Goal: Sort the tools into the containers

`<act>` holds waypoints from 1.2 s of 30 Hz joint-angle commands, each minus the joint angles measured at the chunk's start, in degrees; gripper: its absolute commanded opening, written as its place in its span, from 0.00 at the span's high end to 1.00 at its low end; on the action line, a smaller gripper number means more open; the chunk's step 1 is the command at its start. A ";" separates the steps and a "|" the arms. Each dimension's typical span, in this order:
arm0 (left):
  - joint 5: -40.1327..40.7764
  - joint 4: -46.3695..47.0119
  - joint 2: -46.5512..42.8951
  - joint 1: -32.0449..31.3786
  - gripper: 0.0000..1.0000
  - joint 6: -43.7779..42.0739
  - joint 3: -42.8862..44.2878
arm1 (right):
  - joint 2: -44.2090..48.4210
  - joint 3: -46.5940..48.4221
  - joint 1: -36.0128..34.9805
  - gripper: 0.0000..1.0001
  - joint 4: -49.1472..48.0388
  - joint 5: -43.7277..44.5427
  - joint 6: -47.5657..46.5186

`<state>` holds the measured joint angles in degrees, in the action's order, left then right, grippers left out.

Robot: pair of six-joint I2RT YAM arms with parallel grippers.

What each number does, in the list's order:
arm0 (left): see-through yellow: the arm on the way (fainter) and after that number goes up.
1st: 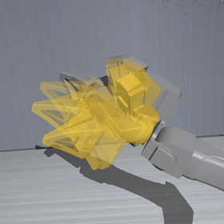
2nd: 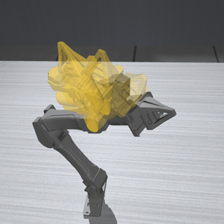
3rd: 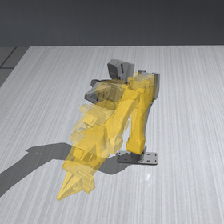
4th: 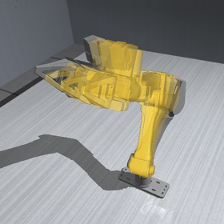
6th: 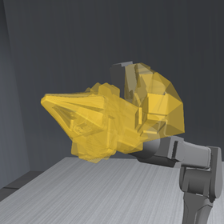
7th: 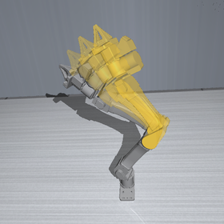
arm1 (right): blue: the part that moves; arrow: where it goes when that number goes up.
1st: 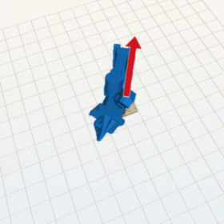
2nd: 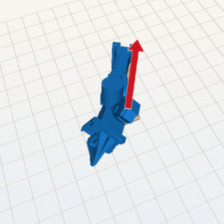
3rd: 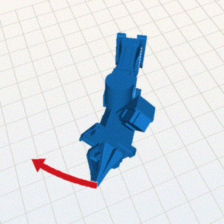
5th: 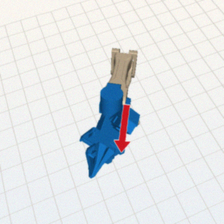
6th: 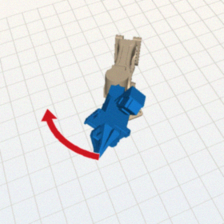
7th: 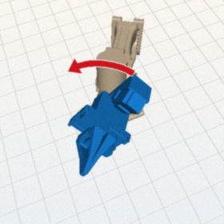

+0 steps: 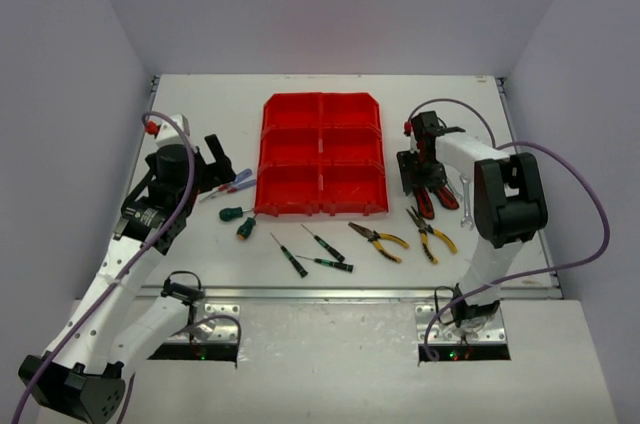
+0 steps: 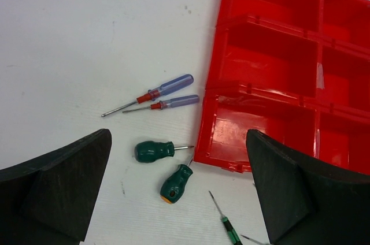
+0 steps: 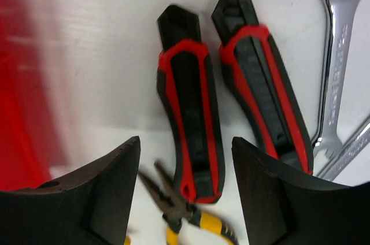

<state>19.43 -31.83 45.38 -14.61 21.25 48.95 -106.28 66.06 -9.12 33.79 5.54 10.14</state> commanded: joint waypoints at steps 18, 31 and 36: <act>-3.41 3.68 1.04 -0.53 0.00 -0.77 -0.08 | 13.57 4.12 -2.60 1.00 -6.11 3.79 -6.61; -3.17 4.23 -0.87 -0.51 0.00 -0.77 -0.65 | 16.72 4.53 -19.18 1.00 -11.23 -26.10 -45.79; -3.17 4.15 -1.53 -0.51 0.00 -0.77 -0.78 | 12.85 6.89 -21.64 1.00 -3.99 -24.17 -52.66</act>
<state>16.32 -30.63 44.99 -14.66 20.86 48.21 -93.05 70.33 -29.61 24.88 -15.58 -32.87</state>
